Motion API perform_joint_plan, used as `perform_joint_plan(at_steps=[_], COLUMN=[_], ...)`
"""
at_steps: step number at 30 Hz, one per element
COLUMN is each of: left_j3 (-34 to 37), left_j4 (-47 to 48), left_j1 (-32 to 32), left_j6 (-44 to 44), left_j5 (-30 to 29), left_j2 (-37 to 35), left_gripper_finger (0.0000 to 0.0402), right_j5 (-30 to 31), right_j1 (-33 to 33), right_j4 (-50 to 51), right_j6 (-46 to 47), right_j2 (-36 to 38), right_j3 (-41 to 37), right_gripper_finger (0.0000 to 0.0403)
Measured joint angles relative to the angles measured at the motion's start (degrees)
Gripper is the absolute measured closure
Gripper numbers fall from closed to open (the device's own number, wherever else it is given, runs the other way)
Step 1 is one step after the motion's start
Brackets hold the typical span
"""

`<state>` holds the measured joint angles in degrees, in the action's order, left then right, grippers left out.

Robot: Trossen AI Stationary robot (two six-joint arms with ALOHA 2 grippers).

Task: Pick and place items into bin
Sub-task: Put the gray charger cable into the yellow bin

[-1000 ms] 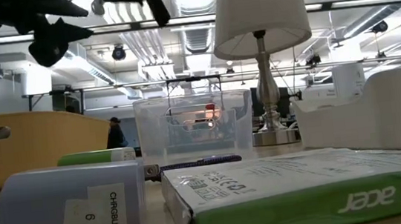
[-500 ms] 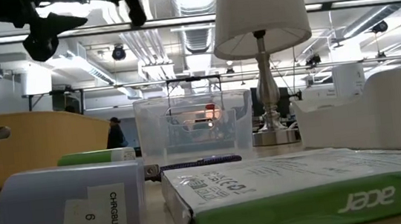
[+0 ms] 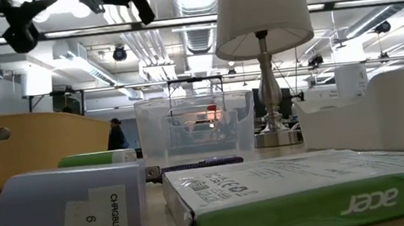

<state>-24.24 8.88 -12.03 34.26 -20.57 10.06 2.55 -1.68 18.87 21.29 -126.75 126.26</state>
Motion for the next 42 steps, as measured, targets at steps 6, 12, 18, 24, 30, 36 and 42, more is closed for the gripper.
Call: perform_joint_plan(at_steps=[6,12,18,24,30,36,42], left_j3=[1.64,1.76,1.76,2.12,3.76,5.17,5.17], left_j4=[0.47,0.37,-6.43,-10.85,-17.03,-28.59,-32.84], left_j1=[0.02,0.02,0.02,0.02,0.06,0.07,0.29], left_j6=[1.79,2.77,-2.17,-3.04,-1.73,-5.04,-6.07], left_j5=[-0.86,-0.90,-0.75,-0.79,-2.69,-5.30,-5.74], left_j2=[1.09,6.39,10.42,12.57,16.06,18.67,22.82], left_gripper_finger=[0.0236,0.0187,0.0146,0.0143,0.0143,0.0143,0.0143], right_j5=[0.16,0.02,-0.03,0.00,-1.21,-1.57,-2.51], right_j1=[-0.96,-1.30,-1.07,-1.02,-0.78,0.25,0.74], right_j4=[-2.11,-3.30,-3.24,-4.93,-7.02,-7.69,-7.58], right_j6=[1.25,2.40,2.65,2.42,3.95,4.31,4.47], right_j2=[0.05,0.25,0.25,0.18,0.15,0.14,0.14], right_j3=[-0.02,-0.02,-0.02,-0.02,-0.04,-0.04,-0.06], right_gripper_finger=[0.0360,0.0360,0.0360,0.0360,0.0360,0.0360,0.0360])
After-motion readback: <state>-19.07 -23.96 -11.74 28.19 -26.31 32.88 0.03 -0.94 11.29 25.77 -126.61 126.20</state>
